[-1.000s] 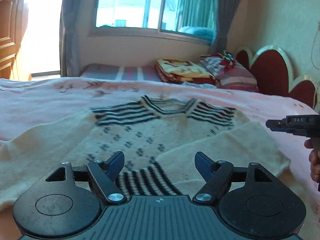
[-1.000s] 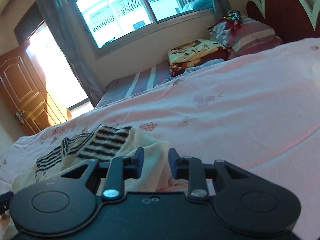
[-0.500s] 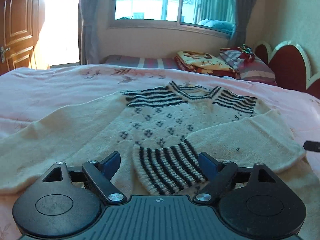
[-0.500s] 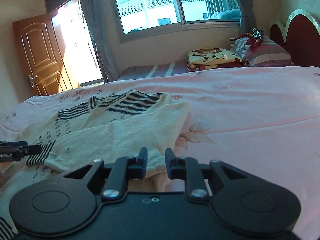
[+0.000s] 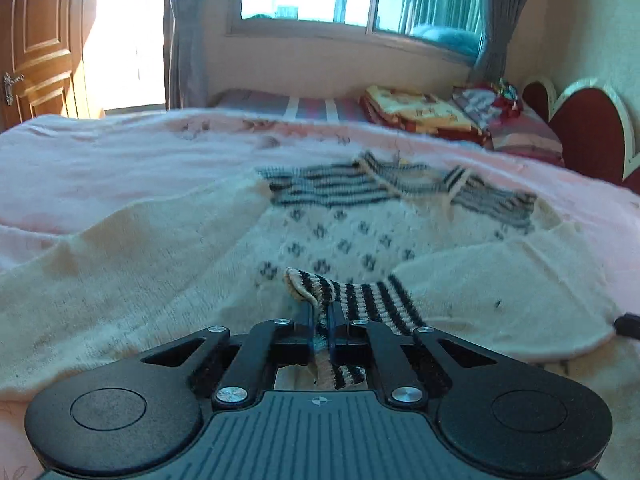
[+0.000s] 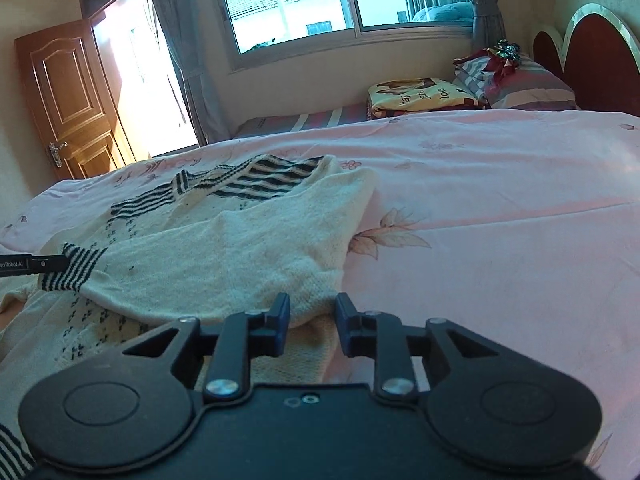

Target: Fold small clothes

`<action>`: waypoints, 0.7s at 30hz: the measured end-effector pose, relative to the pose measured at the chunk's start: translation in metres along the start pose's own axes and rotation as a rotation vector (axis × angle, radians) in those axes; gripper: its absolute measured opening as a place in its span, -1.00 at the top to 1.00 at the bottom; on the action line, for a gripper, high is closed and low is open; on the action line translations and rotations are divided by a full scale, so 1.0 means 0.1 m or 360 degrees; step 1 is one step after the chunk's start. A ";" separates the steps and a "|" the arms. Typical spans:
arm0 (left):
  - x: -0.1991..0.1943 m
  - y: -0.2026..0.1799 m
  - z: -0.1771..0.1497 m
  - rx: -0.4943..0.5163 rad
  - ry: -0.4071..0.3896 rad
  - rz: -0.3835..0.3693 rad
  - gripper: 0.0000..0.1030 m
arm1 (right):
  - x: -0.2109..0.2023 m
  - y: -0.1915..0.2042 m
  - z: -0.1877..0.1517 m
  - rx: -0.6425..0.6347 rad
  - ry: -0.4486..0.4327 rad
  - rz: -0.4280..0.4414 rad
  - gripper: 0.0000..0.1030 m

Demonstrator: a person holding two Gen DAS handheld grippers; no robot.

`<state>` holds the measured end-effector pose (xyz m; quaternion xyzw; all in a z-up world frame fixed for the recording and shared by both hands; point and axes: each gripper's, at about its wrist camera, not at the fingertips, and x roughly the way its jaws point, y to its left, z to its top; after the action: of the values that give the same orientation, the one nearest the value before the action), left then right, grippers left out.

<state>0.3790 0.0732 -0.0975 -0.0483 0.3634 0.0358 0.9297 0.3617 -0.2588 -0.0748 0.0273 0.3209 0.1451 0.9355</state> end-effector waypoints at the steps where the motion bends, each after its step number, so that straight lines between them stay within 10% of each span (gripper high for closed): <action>1: 0.01 0.00 -0.04 0.0033 -0.0026 -0.0005 0.86 | 0.00 0.01 -0.01 -0.0010 -0.0003 -0.0004 0.47; 3: -0.04 -0.03 -0.03 0.0103 -0.0055 0.0040 0.68 | -0.04 0.03 0.02 -0.0018 -0.0008 -0.0016 0.48; 5: -0.21 -0.02 -0.01 0.0067 -0.0181 0.0215 -0.34 | -0.14 0.05 0.06 -0.0016 -0.0079 -0.0003 0.47; 7: -0.41 -0.05 0.00 0.0066 -0.0350 0.0199 -0.71 | -0.18 0.10 0.07 -0.0028 -0.0115 0.0022 0.47; 12: -0.08 -0.41 -0.08 0.0277 -0.0040 0.0033 -0.71 | 0.03 0.30 -0.01 -0.0102 -0.0013 -0.0023 0.47; 15: -0.07 -0.20 -0.11 0.0084 0.0013 -0.0003 -0.85 | 0.01 0.36 0.01 -0.0046 -0.0022 -0.0047 0.39; 21: -0.78 0.86 -0.42 -0.0294 -0.0204 0.0228 -0.85 | -0.16 0.48 -0.04 0.0021 -0.0029 -0.0048 0.36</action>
<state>0.2852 0.1512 -0.0804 -0.1053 0.3011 0.1386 0.9376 0.3350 -0.2173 -0.0617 0.0299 0.3138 0.1288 0.9402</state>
